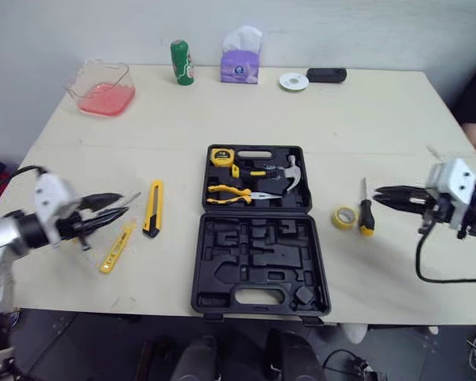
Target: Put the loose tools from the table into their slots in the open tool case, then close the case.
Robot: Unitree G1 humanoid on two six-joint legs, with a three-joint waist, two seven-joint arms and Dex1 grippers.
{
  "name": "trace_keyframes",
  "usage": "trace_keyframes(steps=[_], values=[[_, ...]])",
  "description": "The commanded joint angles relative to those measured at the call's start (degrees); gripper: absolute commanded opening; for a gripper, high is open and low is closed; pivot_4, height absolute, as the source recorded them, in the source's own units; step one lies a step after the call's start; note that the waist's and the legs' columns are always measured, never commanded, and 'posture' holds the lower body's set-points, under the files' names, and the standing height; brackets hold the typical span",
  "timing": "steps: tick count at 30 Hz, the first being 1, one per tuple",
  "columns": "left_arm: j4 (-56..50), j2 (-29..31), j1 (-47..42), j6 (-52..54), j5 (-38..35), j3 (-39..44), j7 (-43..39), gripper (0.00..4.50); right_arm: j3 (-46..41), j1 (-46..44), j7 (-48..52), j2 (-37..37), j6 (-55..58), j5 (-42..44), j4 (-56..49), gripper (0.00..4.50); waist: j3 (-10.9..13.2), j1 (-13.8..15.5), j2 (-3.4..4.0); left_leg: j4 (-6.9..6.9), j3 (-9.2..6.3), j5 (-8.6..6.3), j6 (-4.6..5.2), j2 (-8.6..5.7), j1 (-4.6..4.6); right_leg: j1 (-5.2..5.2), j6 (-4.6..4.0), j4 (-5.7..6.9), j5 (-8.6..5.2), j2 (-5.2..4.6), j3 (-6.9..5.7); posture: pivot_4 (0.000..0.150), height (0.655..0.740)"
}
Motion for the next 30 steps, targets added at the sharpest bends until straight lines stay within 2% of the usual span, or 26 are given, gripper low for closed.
trace_keyframes(steps=[1, 3, 4, 5, 10, 16, 19, 26, 30], values=[[8.23, 2.57, 3.44, -4.48, -0.68, 9.27, 2.07, 3.29, -9.24, 5.24, -4.32, -1.38, -3.17, 0.65, 1.09, 2.53, 0.00, -0.01, 0.00, -0.02, 0.00, -0.01, 0.00, 0.00, 0.03, 0.01, 0.00, 0.00, 0.00, 0.00, 0.00, 0.150, 0.7400], [12.16, 3.20, 4.97, -6.31, -1.00, 12.46, 3.23, 4.31, -12.43, 8.05, -6.29, -1.40, -5.50, 0.34, 3.51, 3.66, 0.00, -0.05, 0.00, -0.10, 0.05, -0.05, 0.01, 0.00, 0.08, 0.01, 0.00, -0.03, 0.00, -0.02, 0.04, 0.150, 0.7400], [13.50, 3.52, 5.78, -6.67, -1.28, 14.14, 3.89, 4.50, -13.87, 9.78, -6.97, -1.69, -6.62, -0.12, 5.46, 4.15, 0.00, -0.07, 0.00, -0.15, 0.08, -0.06, 0.02, -0.01, 0.12, 0.02, 0.00, -0.04, 0.00, -0.03, 0.07, 0.150, 0.7400], [14.43, 3.76, 6.29, -7.04, -1.49, 15.16, 4.30, 4.50, -14.72, 10.95, -7.41, -1.93, -7.44, -0.37, 6.80, 4.44, -0.01, -0.03, -0.02, -0.21, 0.09, -0.06, 0.02, 0.00, 0.13, 0.02, 0.00, -0.06, 0.00, -0.05, 0.08, 0.150, 0.7400], [25.40, 6.48, 11.08, -10.34, -0.67, 23.43, 10.95, 4.50, -20.05, 16.36, -13.26, -2.19, -15.47, -2.54, 16.02, 4.44, -0.01, -0.25, -0.02, -0.50, 0.15, -0.07, 0.00, 0.00, 0.21, 0.00, 0.00, -0.21, 0.00, -0.11, 0.10, 0.150, 0.7400], [31.87, 7.61, 15.82, -11.95, -0.57, 25.75, 12.95, 4.50, -21.60, 18.12, -16.19, -3.48, -20.84, -2.87, 27.10, 4.44, 0.00, -0.56, 0.00, -0.53, 0.36, -0.13, -0.04, 0.11, 0.36, 0.00, -0.01, -0.16, 0.00, -0.35, 0.24, 0.150, 0.7400], [31.70, 7.32, 15.67, -13.53, -2.04, 26.08, 12.78, 4.50, -20.48, 17.67, -14.08, -4.53, -23.51, -2.13, 32.21, 4.44, -0.01, -0.56, -0.01, -0.54, 0.40, -0.23, -0.10, 0.19, 0.36, -0.05, -0.09, -0.10, -0.05, -0.35, 0.20, 0.150, 0.7400], [30.06, 7.40, 16.22, -12.63, -3.88, 25.41, 10.36, 4.50, -18.59, 16.35, -11.36, -3.33, -24.58, -0.38, 34.55, 4.44, -0.01, -0.50, -0.01, -0.52, 0.43, -0.26, -0.14, 0.23, 0.39, -0.05, -0.13, -0.10, -0.07, -0.35, 0.20, 0.150, 0.7400], [25.55, 6.60, 17.22, -9.79, -5.67, 24.98, 8.20, 4.50, -17.72, 13.90, -9.55, -0.97, -18.99, 3.34, 29.71, 4.44, -0.02, -0.56, -0.03, -0.51, 0.43, -0.26, -0.14, 0.26, 0.38, -0.05, -0.14, -0.09, -0.06, -0.34, 0.20, 0.150, 0.7400]])
